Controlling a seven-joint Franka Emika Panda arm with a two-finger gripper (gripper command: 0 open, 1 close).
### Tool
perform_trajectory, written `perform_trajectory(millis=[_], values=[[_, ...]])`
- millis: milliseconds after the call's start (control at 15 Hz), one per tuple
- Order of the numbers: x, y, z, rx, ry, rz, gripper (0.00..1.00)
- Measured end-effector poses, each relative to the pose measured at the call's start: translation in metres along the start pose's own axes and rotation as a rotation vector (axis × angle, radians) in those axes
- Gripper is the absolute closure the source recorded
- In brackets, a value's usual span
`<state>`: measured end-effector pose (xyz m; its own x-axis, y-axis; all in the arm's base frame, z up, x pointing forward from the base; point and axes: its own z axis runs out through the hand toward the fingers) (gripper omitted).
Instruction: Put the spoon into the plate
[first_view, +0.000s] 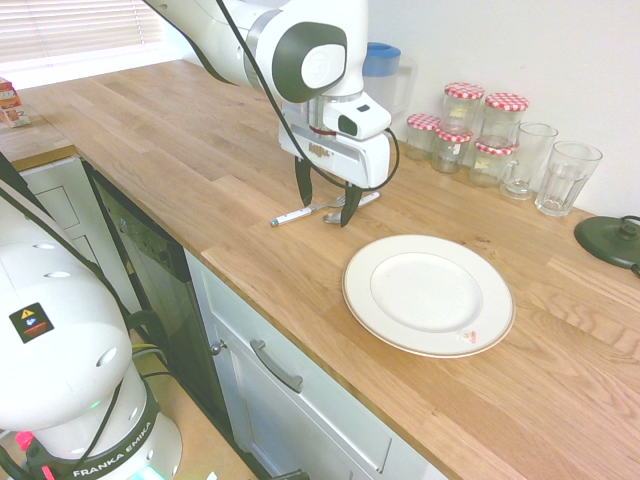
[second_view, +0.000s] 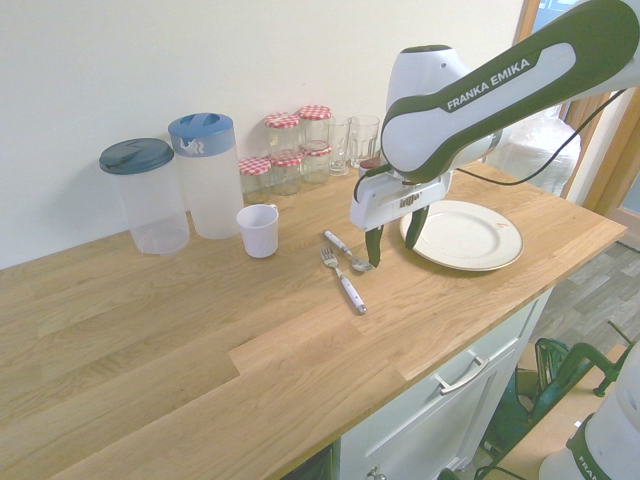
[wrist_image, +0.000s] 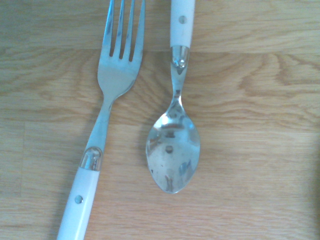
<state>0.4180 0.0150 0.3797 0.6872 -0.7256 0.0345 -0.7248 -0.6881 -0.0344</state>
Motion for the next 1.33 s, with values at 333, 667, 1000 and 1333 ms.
perform_trajectory(millis=[333,667,1000,1333], values=[[0.014,-0.018,-0.02,0.028,0.025,-0.007,0.0],[0.051,-0.066,-0.016,0.023,0.017,-0.104,0.0],[0.084,-0.096,0.01,0.011,-0.002,-0.081,0.0],[0.109,-0.115,0.024,-0.002,0.019,0.027,0.0]])
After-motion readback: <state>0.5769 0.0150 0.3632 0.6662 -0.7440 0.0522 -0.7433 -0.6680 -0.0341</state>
